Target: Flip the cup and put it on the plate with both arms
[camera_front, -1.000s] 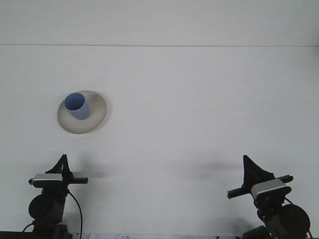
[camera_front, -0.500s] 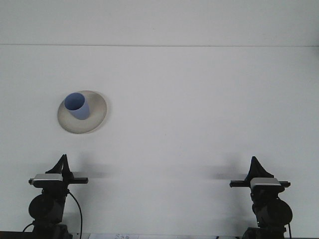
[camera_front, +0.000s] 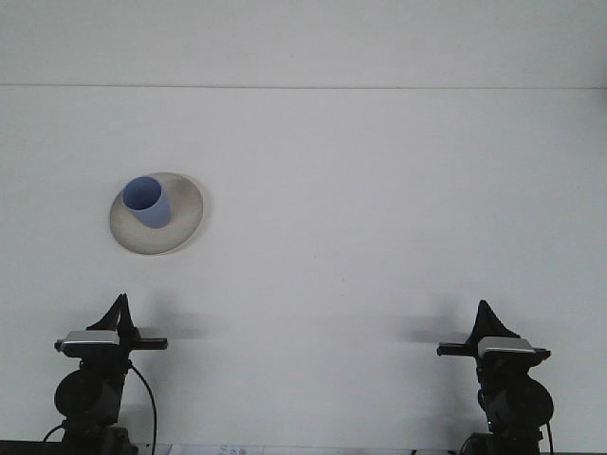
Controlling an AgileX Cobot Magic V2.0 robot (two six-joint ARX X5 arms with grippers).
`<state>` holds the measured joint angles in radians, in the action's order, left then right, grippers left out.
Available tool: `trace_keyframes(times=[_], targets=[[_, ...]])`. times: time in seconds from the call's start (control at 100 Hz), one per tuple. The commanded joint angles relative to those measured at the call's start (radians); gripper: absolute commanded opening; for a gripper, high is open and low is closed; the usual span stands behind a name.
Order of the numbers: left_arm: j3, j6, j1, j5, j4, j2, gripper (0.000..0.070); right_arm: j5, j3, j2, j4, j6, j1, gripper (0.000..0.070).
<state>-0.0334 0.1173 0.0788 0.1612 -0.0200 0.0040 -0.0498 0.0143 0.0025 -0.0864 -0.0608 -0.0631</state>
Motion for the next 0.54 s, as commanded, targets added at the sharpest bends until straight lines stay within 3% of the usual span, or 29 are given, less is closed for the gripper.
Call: trace_keyframes(times=[0.0, 0.53], targets=[[0.019, -0.003, -0.002, 0.003, -0.011, -0.001, 0.0015, 0.001, -0.002, -0.001, 0.019, -0.018, -0.002, 0.0006], [0.019, -0.003, -0.002, 0.003, -0.011, -0.001, 0.0015, 0.001, -0.002, -0.001, 0.041, -0.018, -0.002, 0.0006]])
